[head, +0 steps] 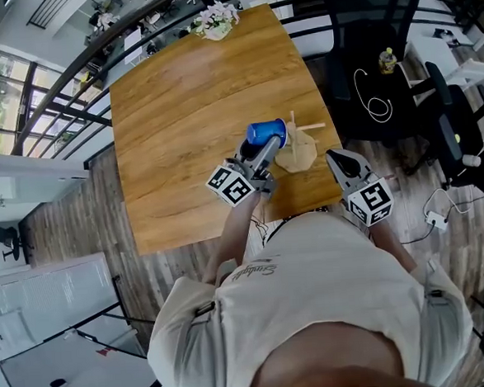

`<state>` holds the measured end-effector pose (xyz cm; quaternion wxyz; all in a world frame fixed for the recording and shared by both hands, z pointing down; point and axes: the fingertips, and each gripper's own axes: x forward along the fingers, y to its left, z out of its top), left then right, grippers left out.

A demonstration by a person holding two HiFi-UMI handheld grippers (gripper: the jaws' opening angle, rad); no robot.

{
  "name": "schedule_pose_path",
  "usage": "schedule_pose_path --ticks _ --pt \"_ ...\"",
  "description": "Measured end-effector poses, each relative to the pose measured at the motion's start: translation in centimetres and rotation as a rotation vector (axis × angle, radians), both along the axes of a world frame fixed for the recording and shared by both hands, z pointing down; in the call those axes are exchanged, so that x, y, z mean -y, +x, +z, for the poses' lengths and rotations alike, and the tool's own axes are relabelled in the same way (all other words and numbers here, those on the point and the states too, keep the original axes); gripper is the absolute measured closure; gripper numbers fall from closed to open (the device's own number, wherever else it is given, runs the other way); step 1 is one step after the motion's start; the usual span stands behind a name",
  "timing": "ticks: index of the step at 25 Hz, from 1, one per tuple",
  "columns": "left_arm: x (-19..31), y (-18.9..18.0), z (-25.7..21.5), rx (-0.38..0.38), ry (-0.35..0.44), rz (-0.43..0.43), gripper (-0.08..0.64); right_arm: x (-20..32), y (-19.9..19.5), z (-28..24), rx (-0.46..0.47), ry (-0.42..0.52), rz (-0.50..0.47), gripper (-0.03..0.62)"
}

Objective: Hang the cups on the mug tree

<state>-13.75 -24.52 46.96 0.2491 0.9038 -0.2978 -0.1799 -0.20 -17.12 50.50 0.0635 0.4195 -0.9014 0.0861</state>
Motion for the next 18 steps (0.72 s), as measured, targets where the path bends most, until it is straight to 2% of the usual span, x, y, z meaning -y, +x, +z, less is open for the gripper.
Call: schedule_pose_path --ticks 8,14,18 --pt "-1.8 -1.9 1.7 0.03 -0.022 -0.047 0.268 -0.1 -0.7 -0.9 -0.009 0.022 -0.027 0.597" --pt "-3.1 -3.2 0.8 0.124 0.029 -0.066 0.283 0.6 -1.5 -2.9 0.001 0.063 -0.043 0.597" --pt "-4.5 -4.0 -0.1 0.173 0.074 -0.059 0.342 1.0 -2.3 -4.6 0.008 0.097 -0.064 0.597"
